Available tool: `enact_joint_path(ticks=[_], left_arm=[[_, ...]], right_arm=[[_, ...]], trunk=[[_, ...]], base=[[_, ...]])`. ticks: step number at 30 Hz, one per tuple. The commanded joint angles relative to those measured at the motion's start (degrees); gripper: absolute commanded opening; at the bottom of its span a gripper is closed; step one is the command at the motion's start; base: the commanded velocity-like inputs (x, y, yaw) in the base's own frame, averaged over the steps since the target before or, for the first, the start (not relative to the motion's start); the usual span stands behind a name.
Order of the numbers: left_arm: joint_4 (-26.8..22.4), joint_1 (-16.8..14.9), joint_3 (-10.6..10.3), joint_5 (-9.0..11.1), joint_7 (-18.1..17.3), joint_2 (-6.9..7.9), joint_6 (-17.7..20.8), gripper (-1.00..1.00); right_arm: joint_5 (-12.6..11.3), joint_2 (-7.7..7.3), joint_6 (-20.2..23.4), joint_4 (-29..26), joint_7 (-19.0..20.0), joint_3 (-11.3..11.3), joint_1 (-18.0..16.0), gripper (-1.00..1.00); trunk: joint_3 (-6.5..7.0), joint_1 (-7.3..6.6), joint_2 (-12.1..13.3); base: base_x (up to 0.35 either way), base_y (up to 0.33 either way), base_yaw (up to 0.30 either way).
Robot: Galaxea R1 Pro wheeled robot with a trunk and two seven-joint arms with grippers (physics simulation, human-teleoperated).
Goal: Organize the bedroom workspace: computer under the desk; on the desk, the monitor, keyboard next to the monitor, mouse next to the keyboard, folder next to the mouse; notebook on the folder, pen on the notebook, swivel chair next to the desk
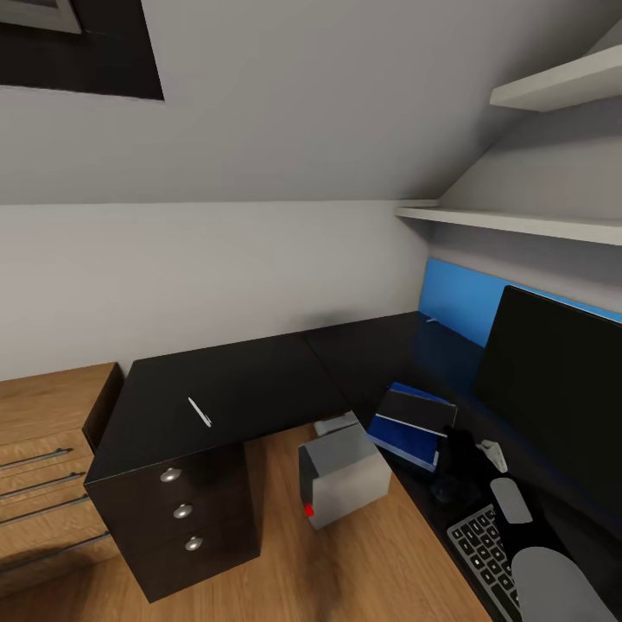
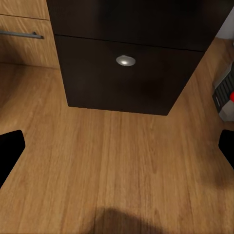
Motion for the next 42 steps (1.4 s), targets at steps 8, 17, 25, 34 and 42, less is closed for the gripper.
enact_joint_path(ticks=[8,17,25,34,42], left_arm=[[-0.1,0.0,0.2,-0.3,0.2,-0.04,0.0,1.0],[-0.1,0.0,0.1,-0.3,0.2,-0.04,0.0,1.0],[-0.1,0.0,0.2,-0.3,0.1,-0.04,0.0,1.0],[-0.1,0.0,0.2,-0.3,0.1,-0.04,0.0,1.0],[-0.1,0.0,0.2,-0.3,0.1,-0.04,0.0,1.0]], right_arm=[[-0.4,0.07,0.5,0.0,0.1,-0.1,0.0,-1.0],[-0.3,0.09,0.5,0.2,0.1,0.1,0.0,-1.0],[-0.3,0.04,0.5,0.4,0.1,0.1,0.0,-1.0],[-0.3,0.03,0.5,0.4,0.1,0.1,0.0,-1.0],[-0.3,0.03,0.5,0.4,0.1,0.1,0.0,-1.0]], trunk=[[-0.05,0.0,0.0],[-0.05,0.0,0.0],[-0.05,0.0,0.0],[-0.05,0.0,0.0],[-0.05,0.0,0.0]], base=[[0.0,0.0,0.0],[0.0,0.034,0.0],[0.0,0.035,0.0],[0.0,0.004,0.0],[0.0,0.0,0.0]])
